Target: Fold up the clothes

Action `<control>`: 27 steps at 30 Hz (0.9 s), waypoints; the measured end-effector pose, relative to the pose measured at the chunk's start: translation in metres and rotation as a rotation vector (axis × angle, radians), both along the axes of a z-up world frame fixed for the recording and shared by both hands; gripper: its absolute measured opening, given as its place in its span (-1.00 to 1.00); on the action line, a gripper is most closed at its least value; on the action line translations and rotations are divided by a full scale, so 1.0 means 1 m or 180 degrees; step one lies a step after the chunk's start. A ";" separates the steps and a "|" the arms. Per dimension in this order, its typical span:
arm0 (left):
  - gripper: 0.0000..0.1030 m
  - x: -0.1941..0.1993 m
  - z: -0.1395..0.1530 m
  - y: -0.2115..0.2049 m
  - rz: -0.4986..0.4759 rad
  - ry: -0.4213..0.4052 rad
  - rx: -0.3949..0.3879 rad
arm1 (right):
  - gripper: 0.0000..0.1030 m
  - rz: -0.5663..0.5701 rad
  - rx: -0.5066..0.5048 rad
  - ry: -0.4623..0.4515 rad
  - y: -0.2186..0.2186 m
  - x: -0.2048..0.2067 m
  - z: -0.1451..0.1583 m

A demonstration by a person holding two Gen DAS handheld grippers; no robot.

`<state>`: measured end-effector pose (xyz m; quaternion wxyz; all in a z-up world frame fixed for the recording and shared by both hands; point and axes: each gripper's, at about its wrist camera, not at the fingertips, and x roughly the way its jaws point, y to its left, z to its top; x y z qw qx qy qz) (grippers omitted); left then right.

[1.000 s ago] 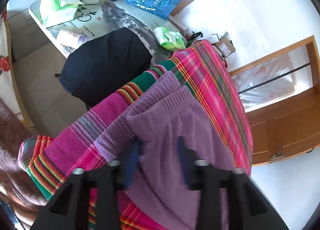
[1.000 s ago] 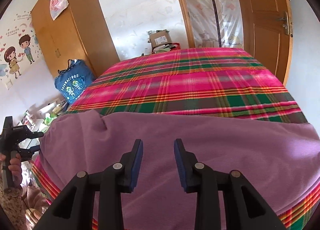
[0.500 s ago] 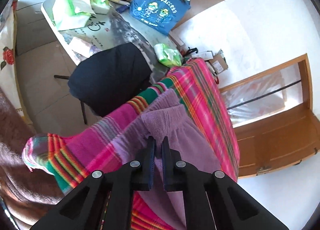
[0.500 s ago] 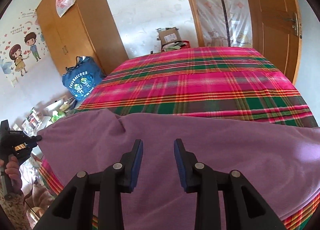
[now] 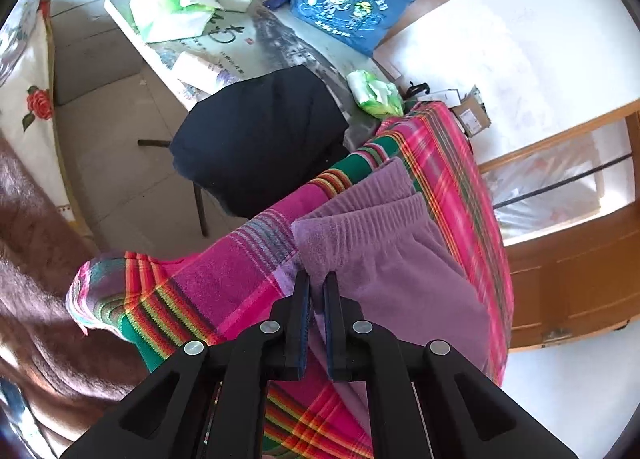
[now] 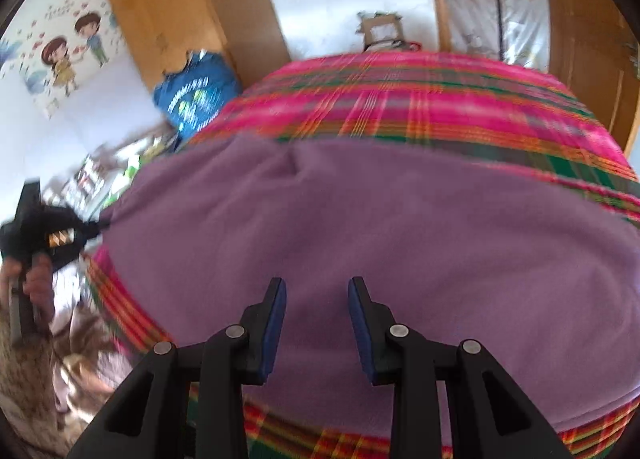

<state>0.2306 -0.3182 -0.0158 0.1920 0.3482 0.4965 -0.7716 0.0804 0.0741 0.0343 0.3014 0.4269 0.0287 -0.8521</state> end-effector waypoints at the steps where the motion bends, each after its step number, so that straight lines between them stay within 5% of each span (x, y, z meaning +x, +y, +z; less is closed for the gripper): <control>1: -0.83 0.000 0.000 -0.001 -0.0010 -0.0013 0.0005 | -0.36 0.0044 0.0037 -0.0002 -0.001 0.002 -0.001; 9: -0.53 0.006 0.026 -0.004 0.0040 -0.0230 -0.0302 | -0.36 0.0344 0.0109 0.0050 -0.001 0.002 0.011; 13: -0.47 0.004 0.055 -0.007 0.0212 -0.0179 -0.0619 | -0.36 0.0257 0.0071 0.0240 0.003 -0.024 0.033; 16: -0.43 -0.018 0.071 -0.003 0.0054 -0.0071 -0.0704 | -0.36 0.0267 0.0040 0.0209 -0.003 -0.057 0.039; 22: -0.43 -0.088 0.065 0.009 -0.0439 -0.0159 -0.0571 | -0.36 0.0405 -0.0096 -0.0400 -0.025 -0.135 0.019; 27: -0.43 -0.130 0.047 0.016 -0.0676 -0.0392 -0.0554 | -0.35 0.0879 -0.0273 -0.0890 -0.044 -0.165 0.001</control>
